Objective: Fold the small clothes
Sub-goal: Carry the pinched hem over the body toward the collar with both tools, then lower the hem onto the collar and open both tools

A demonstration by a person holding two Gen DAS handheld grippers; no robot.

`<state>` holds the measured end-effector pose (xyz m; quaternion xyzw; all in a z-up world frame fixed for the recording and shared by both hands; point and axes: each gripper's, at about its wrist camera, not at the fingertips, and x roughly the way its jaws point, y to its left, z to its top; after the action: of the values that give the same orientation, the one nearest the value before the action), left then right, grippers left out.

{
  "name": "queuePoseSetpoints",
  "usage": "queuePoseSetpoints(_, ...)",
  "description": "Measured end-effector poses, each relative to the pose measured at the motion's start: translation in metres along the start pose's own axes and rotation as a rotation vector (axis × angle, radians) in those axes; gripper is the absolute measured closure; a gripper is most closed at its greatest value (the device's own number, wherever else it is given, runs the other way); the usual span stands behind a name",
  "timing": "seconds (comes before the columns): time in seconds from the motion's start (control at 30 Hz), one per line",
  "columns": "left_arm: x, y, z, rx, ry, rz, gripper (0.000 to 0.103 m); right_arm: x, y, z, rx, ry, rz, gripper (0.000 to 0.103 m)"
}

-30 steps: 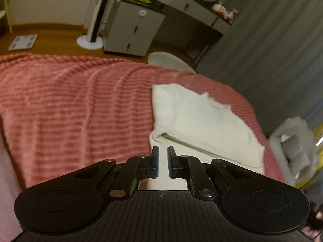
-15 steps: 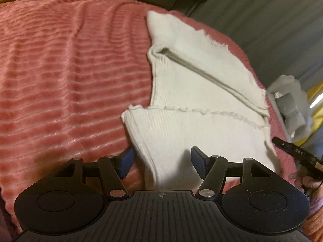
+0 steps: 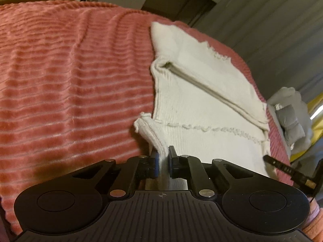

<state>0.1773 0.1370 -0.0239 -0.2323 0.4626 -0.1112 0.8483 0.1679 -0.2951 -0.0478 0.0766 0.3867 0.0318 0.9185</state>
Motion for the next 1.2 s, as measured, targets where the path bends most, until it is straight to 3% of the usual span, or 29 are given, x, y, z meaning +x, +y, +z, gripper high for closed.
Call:
queuePoseSetpoints(0.1,-0.005,-0.002,0.001,0.014,-0.024,-0.023,0.092,-0.007,0.000,-0.001,0.006,-0.027,0.035,0.096)
queuePoseSetpoints(0.2,-0.003,-0.003,0.000,0.023,-0.015,-0.031,0.092,-0.007,-0.002,0.001,0.014,-0.029,0.016,0.095)
queuePoseSetpoints(0.3,0.000,-0.009,-0.002,0.047,-0.008,-0.030,0.092,-0.001,-0.004,0.002,0.028,-0.009,-0.001,0.087)
queuePoseSetpoints(0.33,0.001,-0.010,-0.002,0.054,-0.007,-0.036,0.091,0.001,-0.003,0.002,0.023,-0.011,-0.009,0.083)
queuePoseSetpoints(0.4,0.002,-0.011,-0.001,0.058,-0.009,-0.052,0.080,0.005,-0.002,0.004,0.025,-0.008,0.001,0.081)
queuePoseSetpoints(0.5,0.007,-0.013,0.001,0.063,-0.001,-0.042,0.082,0.011,0.001,0.006,0.014,-0.003,-0.013,0.079)
queuePoseSetpoints(0.53,0.008,-0.014,0.001,0.070,0.003,-0.036,0.086,0.012,0.002,0.006,0.008,-0.004,-0.020,0.080)
queuePoseSetpoints(0.57,0.009,-0.015,0.001,0.085,0.007,-0.027,0.093,0.012,0.005,0.006,-0.007,-0.004,-0.025,0.090)
queuePoseSetpoints(0.6,0.009,-0.018,0.002,0.104,0.009,-0.007,0.093,0.011,0.008,0.005,-0.027,-0.012,-0.029,0.096)
queuePoseSetpoints(0.67,0.000,-0.024,0.005,0.151,-0.019,0.016,0.093,0.004,0.013,0.005,-0.059,-0.044,-0.048,0.096)
queuePoseSetpoints(0.8,-0.022,-0.040,0.027,0.214,-0.105,-0.001,0.093,-0.016,0.014,0.014,-0.076,-0.133,-0.047,0.096)
queuePoseSetpoints(0.97,-0.022,-0.071,0.071,0.308,-0.218,0.025,0.093,-0.026,0.013,0.047,-0.055,-0.255,-0.049,0.097)
queuePoseSetpoints(1.07,-0.007,-0.088,0.097,0.349,-0.296,0.050,0.093,-0.016,0.011,0.071,-0.020,-0.308,-0.088,0.096)
queuePoseSetpoints(1.2,0.034,-0.091,0.125,0.315,-0.282,0.095,0.093,0.013,0.001,0.097,0.046,-0.306,-0.101,0.096)
